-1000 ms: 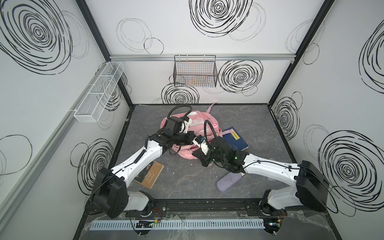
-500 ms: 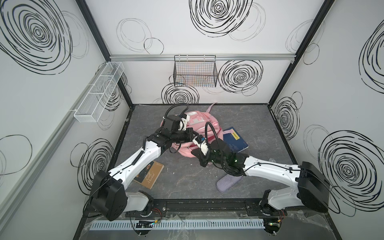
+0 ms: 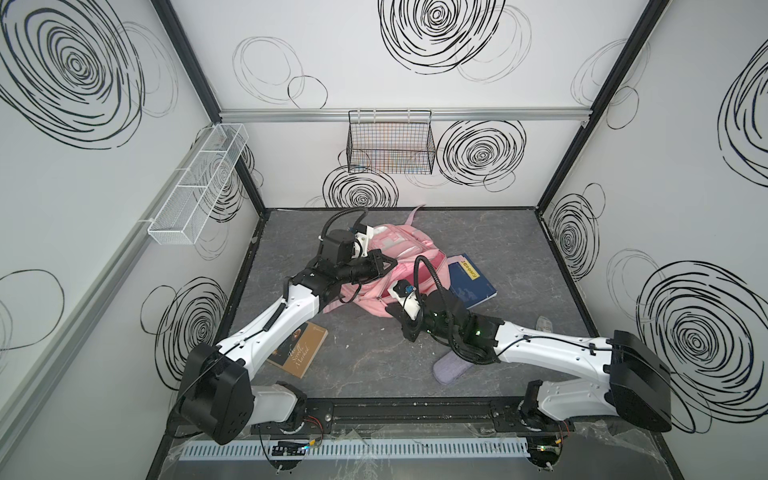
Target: Pack the student bag
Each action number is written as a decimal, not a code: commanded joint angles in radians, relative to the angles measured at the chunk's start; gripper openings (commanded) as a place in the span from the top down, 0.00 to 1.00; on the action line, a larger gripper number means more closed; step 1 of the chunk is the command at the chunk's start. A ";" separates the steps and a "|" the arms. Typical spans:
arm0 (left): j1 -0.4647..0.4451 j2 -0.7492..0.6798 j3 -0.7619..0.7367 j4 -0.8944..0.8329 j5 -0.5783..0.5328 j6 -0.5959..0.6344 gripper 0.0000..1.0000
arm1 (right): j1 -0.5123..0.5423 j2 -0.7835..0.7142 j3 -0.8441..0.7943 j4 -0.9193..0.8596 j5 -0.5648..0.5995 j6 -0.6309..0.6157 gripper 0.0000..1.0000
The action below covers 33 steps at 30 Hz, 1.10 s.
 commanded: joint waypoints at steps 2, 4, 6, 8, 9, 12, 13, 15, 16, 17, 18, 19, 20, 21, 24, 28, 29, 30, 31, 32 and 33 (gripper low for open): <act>0.024 0.006 0.027 0.243 -0.038 -0.073 1.00 | 0.078 0.062 0.067 -0.005 -0.063 -0.079 1.00; 0.023 0.015 0.041 0.253 -0.033 -0.086 1.00 | 0.089 0.089 0.089 -0.011 -0.057 -0.094 1.00; 0.022 0.025 0.061 0.259 -0.027 -0.096 1.00 | 0.098 0.120 0.108 -0.006 -0.048 -0.111 1.00; 0.020 0.034 0.085 0.257 -0.023 -0.099 1.00 | 0.103 0.139 0.121 0.003 -0.041 -0.123 1.00; 0.018 0.038 0.097 0.255 -0.020 -0.098 1.00 | 0.105 0.150 0.129 0.011 -0.036 -0.131 1.00; 0.016 0.049 0.127 0.249 -0.017 -0.098 1.00 | 0.106 0.173 0.145 0.030 -0.022 -0.149 1.00; 0.017 0.052 0.134 0.248 -0.017 -0.099 1.00 | 0.107 0.178 0.147 0.039 -0.017 -0.153 1.00; 0.017 0.058 0.150 0.247 -0.018 -0.098 1.00 | 0.106 0.191 0.146 0.071 -0.009 -0.162 1.00; 0.016 0.060 0.158 0.245 -0.015 -0.099 1.00 | 0.107 0.194 0.143 0.087 -0.007 -0.164 1.00; 0.017 0.063 0.165 0.241 -0.016 -0.095 1.00 | 0.107 0.196 0.134 0.112 -0.002 -0.166 1.00; 0.017 0.063 0.174 0.230 -0.017 -0.091 1.00 | 0.106 0.195 0.119 0.148 0.003 -0.170 1.00; 0.019 0.063 0.179 0.230 -0.017 -0.089 1.00 | 0.107 0.194 0.108 0.178 0.007 -0.173 1.00; 0.019 0.063 0.184 0.230 -0.018 -0.087 1.00 | 0.106 0.195 0.095 0.210 0.012 -0.175 1.00; 0.020 0.065 0.190 0.229 -0.014 -0.083 1.00 | 0.105 0.196 0.087 0.231 0.017 -0.175 1.00; 0.024 0.084 0.227 0.208 0.024 -0.052 1.00 | 0.106 0.212 0.088 0.246 0.007 -0.186 1.00; 0.031 0.131 0.292 0.161 0.115 -0.018 1.00 | 0.107 0.244 0.119 0.182 0.021 -0.190 1.00; 0.031 0.135 0.300 0.155 0.119 -0.014 1.00 | 0.107 0.252 0.116 0.183 0.033 -0.190 1.00; 0.034 0.135 0.303 0.156 0.115 -0.013 1.00 | 0.108 0.257 0.107 0.190 0.045 -0.192 1.00; 0.034 0.135 0.303 0.159 0.111 -0.013 1.00 | 0.108 0.258 0.094 0.202 0.051 -0.194 1.00; 0.040 0.138 0.306 0.172 0.112 -0.019 1.00 | 0.108 0.260 0.080 0.215 0.051 -0.208 1.00; 0.045 0.141 0.312 0.175 0.115 -0.023 1.00 | 0.110 0.264 0.072 0.224 0.056 -0.218 1.00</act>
